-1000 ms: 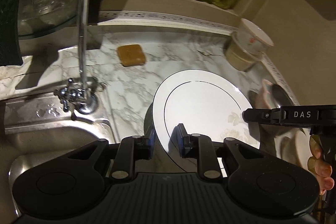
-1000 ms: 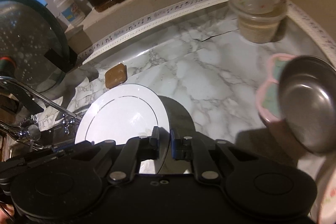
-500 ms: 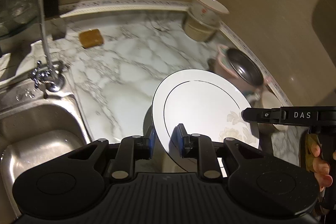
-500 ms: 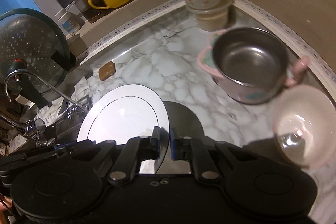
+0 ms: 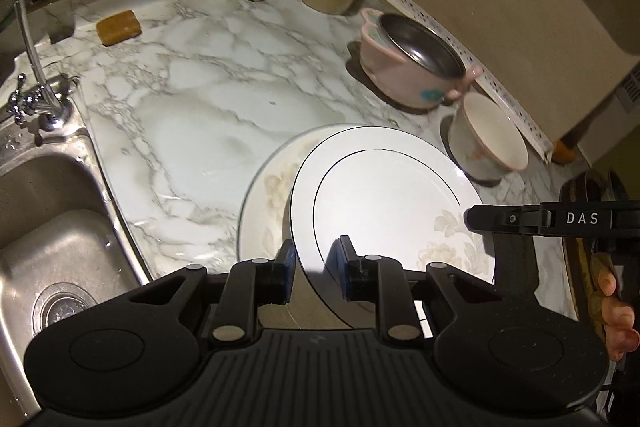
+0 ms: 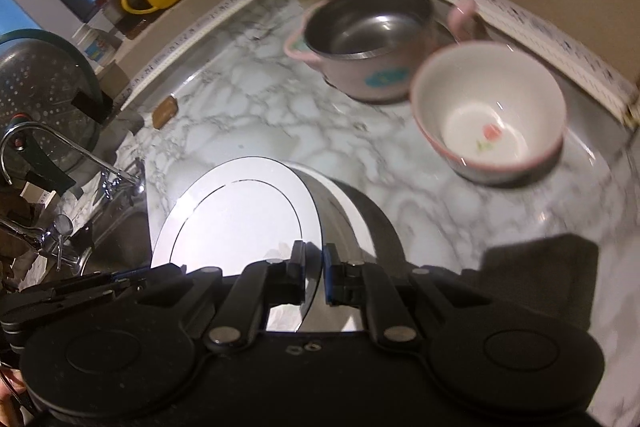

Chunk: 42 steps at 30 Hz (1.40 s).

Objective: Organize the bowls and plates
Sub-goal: 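Lift the small plate with both grippers and carry it toward the plate stack, then lower the small white plate onto the floral plate stack and open both grippers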

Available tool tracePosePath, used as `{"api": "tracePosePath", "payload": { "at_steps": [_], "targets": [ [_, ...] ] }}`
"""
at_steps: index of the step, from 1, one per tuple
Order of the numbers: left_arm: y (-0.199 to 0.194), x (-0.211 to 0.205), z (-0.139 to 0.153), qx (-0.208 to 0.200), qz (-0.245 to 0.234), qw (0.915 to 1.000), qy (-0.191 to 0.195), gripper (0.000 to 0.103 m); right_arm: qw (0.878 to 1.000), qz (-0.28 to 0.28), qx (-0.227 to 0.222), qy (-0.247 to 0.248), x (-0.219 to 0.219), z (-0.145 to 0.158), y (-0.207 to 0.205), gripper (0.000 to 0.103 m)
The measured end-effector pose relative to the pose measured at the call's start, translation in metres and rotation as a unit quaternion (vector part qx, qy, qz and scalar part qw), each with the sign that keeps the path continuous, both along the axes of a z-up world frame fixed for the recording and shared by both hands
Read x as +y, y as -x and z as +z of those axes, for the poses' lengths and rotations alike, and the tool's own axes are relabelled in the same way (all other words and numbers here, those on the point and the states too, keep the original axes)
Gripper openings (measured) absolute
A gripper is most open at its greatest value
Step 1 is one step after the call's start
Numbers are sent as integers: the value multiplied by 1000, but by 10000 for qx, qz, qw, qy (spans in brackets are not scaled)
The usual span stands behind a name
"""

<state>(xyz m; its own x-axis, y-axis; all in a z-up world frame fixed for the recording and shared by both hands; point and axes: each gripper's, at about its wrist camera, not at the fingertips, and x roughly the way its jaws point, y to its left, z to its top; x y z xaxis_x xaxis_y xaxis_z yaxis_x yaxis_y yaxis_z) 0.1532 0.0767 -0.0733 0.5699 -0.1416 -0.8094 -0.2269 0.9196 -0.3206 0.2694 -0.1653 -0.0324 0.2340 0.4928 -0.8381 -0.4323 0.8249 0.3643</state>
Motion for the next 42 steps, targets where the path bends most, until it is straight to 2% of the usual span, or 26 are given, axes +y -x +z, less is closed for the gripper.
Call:
{"api": "tracePosePath", "payload": {
  "at_steps": [13, 25, 31, 42],
  "targets": [
    [-4, -7, -17, 231, -205, 9995, -33, 20, 9999, -47, 120, 97, -14, -13, 8, 8],
    [-10, -10, -16, 358, -638, 9970, -270, 21, 10000, -16, 83, 18, -17, -12, 5, 7],
    [-11, -8, -16, 406, -753, 9960, -270, 21, 9999, -23, 117, -50, -20, -12, 4, 6],
    [-1, -3, 3, 76, -733, 9966, -378, 21, 9998, 162, 63, 25, -10, -14, 5, 7]
  ]
}}
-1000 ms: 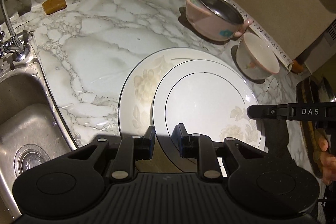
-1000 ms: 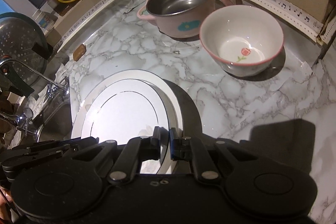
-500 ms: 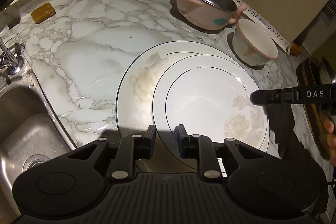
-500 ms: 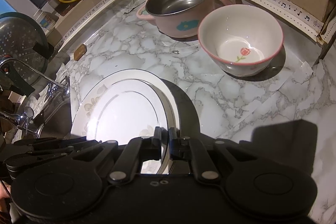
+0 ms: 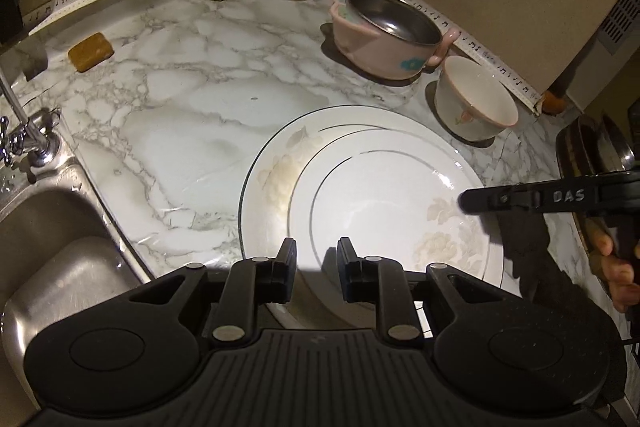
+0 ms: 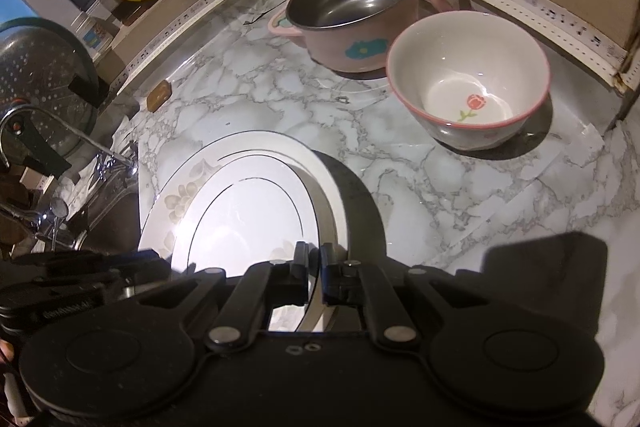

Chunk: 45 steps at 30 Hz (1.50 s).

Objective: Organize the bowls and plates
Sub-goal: 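Lower the small white plate onto the floral plate stack and open both grippers, then move both grippers toward the rim of the pink steel-lined pot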

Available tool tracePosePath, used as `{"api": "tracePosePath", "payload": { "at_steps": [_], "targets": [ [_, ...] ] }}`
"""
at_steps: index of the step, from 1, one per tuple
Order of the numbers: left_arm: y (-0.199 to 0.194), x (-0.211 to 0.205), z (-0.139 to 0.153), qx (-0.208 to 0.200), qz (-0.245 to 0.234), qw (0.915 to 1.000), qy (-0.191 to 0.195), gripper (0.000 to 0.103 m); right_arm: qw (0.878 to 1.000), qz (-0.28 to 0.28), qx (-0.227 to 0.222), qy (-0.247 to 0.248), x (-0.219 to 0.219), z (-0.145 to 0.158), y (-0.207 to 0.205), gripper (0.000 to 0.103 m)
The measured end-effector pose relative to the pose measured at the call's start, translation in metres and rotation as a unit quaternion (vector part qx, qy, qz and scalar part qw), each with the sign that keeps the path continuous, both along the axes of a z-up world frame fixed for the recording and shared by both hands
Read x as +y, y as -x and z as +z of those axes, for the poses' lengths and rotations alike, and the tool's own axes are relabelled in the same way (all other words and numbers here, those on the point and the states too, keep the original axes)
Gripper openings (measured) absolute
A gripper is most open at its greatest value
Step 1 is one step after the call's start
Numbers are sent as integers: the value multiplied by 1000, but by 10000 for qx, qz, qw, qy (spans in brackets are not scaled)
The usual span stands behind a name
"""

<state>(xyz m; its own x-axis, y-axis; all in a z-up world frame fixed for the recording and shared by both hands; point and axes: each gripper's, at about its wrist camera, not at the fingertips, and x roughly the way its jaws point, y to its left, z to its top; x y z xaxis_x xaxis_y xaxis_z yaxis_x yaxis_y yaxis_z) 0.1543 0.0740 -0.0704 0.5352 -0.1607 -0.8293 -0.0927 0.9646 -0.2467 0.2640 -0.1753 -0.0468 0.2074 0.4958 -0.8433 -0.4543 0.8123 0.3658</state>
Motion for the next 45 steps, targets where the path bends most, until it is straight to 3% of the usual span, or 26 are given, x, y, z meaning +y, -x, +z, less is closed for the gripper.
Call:
{"api": "tracePosePath", "payload": {
  "at_steps": [25, 31, 45],
  "targets": [
    [-11, -16, -18, 139, -211, 9997, -12, 21, 9940, 696, -538, 644, 32, -5, 10, 12],
    [-12, -16, -17, 147, -166, 9998, -1, 21, 9901, 847, -738, 836, 38, -3, 18, 18],
    [-3, -30, 10, -298, -273, 9991, -156, 24, 9928, 521, -949, 511, 18, 23, 37, 29]
  ]
}}
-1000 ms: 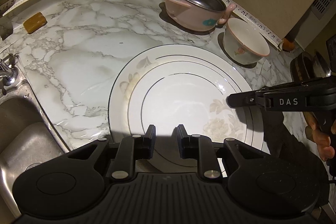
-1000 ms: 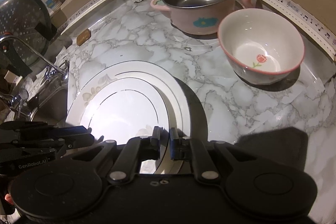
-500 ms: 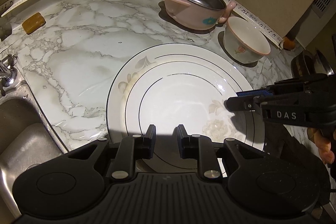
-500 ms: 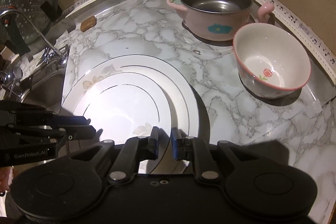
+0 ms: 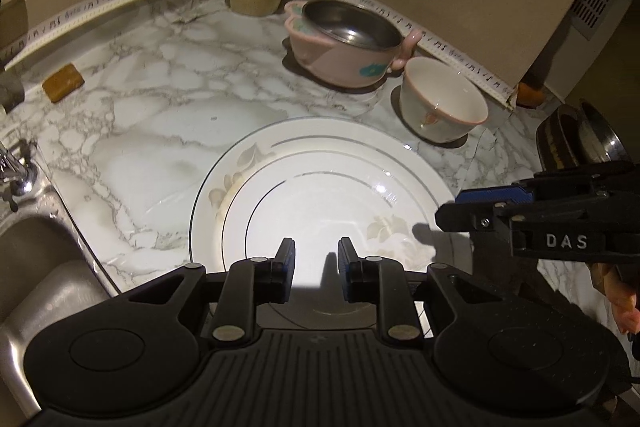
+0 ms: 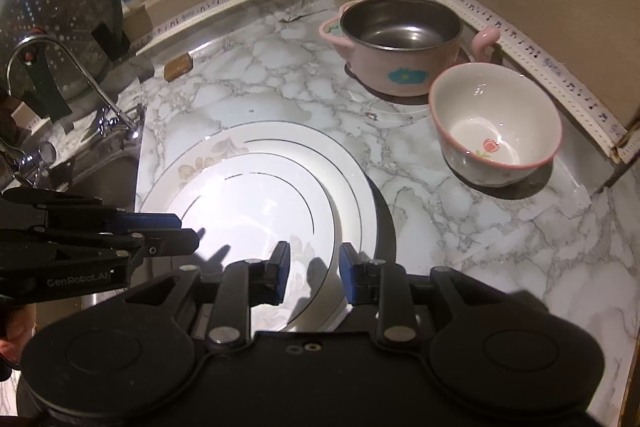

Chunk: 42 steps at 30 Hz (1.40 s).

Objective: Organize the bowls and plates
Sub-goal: 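Move both grippers toward the rim of the pink steel-lined pot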

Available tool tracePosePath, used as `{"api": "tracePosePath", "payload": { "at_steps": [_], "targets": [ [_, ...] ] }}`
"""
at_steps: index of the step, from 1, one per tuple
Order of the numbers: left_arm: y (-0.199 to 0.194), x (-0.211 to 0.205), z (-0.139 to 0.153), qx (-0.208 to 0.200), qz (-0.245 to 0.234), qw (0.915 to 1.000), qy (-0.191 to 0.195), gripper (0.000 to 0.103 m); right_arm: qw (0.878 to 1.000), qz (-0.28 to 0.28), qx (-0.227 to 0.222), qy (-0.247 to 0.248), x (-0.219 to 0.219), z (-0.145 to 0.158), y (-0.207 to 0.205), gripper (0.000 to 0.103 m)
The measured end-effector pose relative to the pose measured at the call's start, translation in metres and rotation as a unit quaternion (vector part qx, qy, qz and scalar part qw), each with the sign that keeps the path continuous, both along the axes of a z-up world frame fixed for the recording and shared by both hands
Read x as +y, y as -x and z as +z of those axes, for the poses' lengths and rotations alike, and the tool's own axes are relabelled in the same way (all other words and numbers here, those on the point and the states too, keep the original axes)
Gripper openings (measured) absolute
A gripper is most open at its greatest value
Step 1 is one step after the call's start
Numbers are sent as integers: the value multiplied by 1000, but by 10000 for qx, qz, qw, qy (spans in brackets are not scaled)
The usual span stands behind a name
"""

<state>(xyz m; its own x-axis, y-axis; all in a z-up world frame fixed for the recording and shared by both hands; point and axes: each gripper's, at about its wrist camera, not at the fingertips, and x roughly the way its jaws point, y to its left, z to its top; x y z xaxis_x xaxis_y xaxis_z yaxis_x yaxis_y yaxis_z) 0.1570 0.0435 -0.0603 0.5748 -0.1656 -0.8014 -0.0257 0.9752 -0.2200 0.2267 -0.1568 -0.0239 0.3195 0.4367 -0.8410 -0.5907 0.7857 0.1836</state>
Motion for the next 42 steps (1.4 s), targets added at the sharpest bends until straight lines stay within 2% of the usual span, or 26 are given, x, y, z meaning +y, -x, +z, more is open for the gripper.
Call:
{"api": "tracePosePath", "payload": {
  "at_steps": [2, 4, 8, 11, 18, 23, 26, 29, 31, 33, 38, 42],
  "targets": [
    [2, -2, 3, -73, -22, 10000, -19, 33, 10000, -39, -66, -51, -4, 5, 5, 30],
    [4, -4, 6, -150, -32, 9999, -45, 50, 9999, -77, -125, -86, -7, 9, 10, 31],
    [7, -7, 12, -256, -58, 9997, -23, 52, 9995, -132, -248, -133, -13, 15, 19, 38],
    [7, -9, 17, -322, -68, 9995, -29, 60, 9991, -209, -307, -193, -18, 21, 24, 40],
    [-1, -8, 36, -546, 27, 9985, -72, 70, 9978, -256, -523, -310, -23, 40, 25, 61],
    [-12, -7, 45, -760, 131, 9965, -322, 77, 9967, -277, -647, -397, -27, 50, 18, 73],
    [-25, -6, 49, -787, 105, 9963, -327, 78, 9958, -290, -740, -454, -28, 55, 7, 79],
    [-40, -6, 53, -862, 161, 9953, -409, 83, 9951, -311, -847, -410, -25, 61, -9, 85],
    [-52, -5, 55, -934, 233, 9945, -421, 96, 9947, -315, -901, -376, -22, 64, -21, 89],
    [-66, -2, 57, -981, 306, 9939, -411, 102, 9942, -374, -953, -334, -20, 66, -36, 94],
    [-108, 2, 60, -926, 449, 9935, -476, 102, 9927, -571, -1049, -173, -13, 62, -75, 95],
    [-138, 2, 63, -950, 367, 9929, -611, 102, 9922, -770, -975, -131, -9, 58, -108, 95]
  ]
}}
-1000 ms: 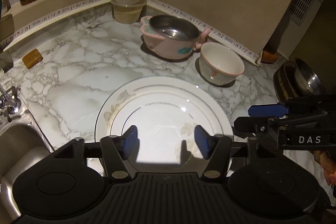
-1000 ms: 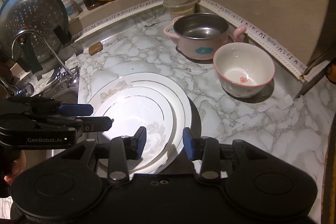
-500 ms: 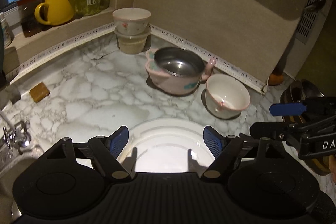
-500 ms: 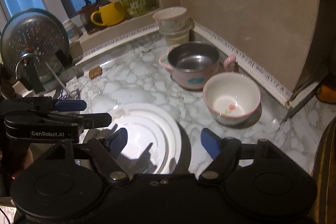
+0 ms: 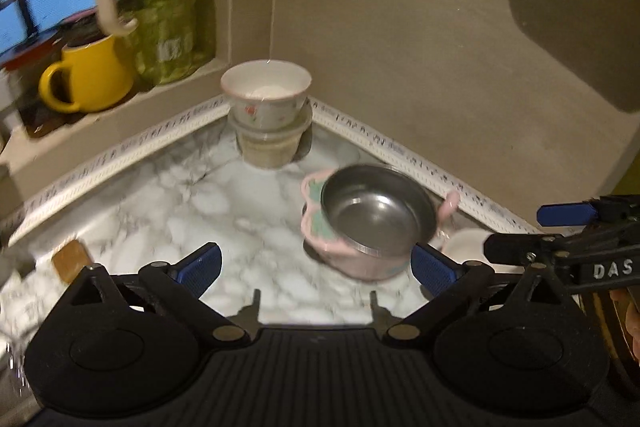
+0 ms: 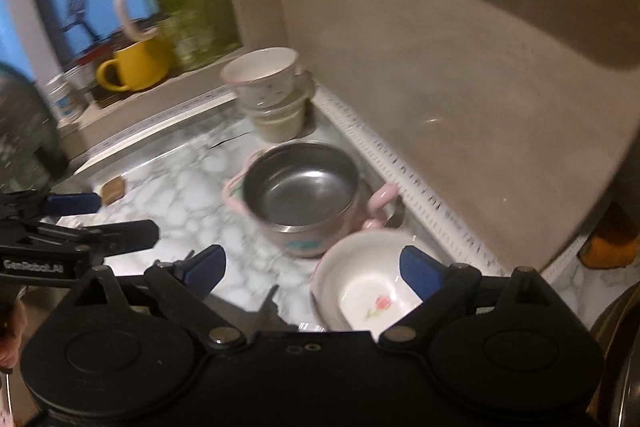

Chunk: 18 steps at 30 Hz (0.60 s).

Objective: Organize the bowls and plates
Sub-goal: 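Move both grippers toward the rim of the pink steel-lined pot, then close both grippers on the rim of the pink pot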

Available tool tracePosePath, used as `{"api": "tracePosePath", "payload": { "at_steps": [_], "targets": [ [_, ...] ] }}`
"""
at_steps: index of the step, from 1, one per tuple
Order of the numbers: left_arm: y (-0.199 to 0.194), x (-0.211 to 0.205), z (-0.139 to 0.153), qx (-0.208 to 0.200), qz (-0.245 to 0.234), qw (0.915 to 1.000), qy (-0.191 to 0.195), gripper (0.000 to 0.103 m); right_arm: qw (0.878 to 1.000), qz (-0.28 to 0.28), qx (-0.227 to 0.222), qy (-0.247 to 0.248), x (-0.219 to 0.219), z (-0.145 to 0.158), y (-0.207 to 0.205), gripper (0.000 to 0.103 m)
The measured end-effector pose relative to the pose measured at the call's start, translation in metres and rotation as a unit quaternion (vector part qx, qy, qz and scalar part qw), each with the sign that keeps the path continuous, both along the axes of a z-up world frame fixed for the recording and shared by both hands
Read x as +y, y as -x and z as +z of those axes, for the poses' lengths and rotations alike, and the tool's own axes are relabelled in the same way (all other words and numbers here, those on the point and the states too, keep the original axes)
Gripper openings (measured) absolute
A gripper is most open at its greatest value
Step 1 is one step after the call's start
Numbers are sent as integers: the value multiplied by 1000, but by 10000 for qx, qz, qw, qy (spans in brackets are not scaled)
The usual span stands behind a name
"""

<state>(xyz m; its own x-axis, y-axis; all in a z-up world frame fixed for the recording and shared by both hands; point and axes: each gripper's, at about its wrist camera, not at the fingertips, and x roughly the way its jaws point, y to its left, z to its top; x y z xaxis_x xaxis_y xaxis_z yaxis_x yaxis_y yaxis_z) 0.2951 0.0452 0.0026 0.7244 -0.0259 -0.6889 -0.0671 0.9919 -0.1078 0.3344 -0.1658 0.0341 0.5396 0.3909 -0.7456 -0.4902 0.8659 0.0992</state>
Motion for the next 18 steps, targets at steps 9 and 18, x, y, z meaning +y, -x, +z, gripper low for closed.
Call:
{"api": "tracePosePath", "payload": {
  "at_steps": [9, 18],
  "targets": [
    [-65, -3, -18, 393, 135, 9991, 115, 102, 9996, -125, 192, 143, 18, -12, -72, 89],
    [-93, 1, -47, 745, 193, 9969, 162, 102, 9980, -127, 576, 223, 37, -39, -114, 76]
  ]
}}
